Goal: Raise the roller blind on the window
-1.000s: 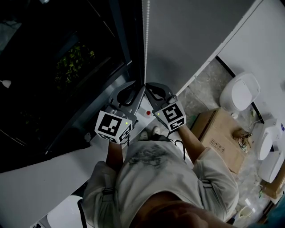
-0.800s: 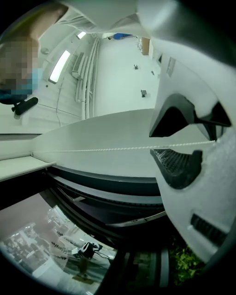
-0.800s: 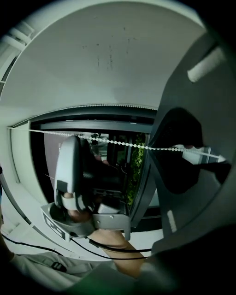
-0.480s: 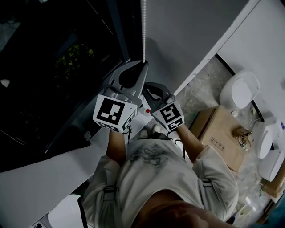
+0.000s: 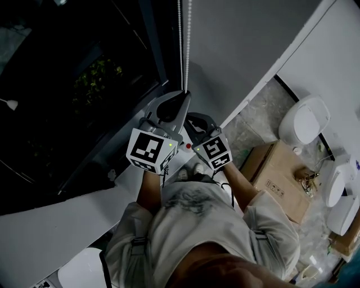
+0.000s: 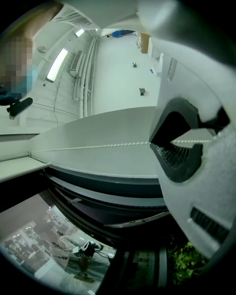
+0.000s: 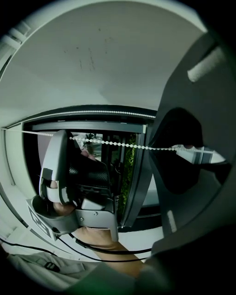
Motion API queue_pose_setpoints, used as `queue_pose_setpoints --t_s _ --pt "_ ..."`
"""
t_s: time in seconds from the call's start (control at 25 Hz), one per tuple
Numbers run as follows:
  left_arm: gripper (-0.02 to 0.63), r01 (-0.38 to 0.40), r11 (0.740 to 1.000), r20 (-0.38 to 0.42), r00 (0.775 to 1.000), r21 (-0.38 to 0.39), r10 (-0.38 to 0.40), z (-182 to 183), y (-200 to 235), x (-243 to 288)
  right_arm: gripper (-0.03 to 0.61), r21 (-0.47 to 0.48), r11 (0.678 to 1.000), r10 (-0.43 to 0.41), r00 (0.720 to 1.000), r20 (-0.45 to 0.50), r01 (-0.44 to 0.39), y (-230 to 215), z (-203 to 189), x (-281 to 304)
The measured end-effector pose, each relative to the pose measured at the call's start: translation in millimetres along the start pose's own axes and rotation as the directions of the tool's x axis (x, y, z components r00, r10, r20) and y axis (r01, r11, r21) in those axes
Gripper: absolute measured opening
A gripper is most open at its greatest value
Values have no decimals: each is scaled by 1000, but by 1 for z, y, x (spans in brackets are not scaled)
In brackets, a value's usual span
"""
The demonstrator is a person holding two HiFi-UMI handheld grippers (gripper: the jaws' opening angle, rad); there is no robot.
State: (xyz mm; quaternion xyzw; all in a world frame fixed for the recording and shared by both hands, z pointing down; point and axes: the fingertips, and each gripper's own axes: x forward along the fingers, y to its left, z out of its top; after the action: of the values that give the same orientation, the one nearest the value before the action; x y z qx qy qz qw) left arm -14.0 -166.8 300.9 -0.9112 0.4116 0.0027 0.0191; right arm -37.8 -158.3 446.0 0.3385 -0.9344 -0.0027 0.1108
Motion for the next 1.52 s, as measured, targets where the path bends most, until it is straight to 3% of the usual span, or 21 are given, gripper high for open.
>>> queue_pose_setpoints --t_s 0.72,1.52 --pt "9 5 996 -145 989 -87 -18 -84 5 10 23 34 999 10 986 -169 -5 -3 -78 22" --pt "11 -9 993 -231 973 -121 -20 -138 6 13 23 83 996 42 955 -295 -19 0 -137 30"
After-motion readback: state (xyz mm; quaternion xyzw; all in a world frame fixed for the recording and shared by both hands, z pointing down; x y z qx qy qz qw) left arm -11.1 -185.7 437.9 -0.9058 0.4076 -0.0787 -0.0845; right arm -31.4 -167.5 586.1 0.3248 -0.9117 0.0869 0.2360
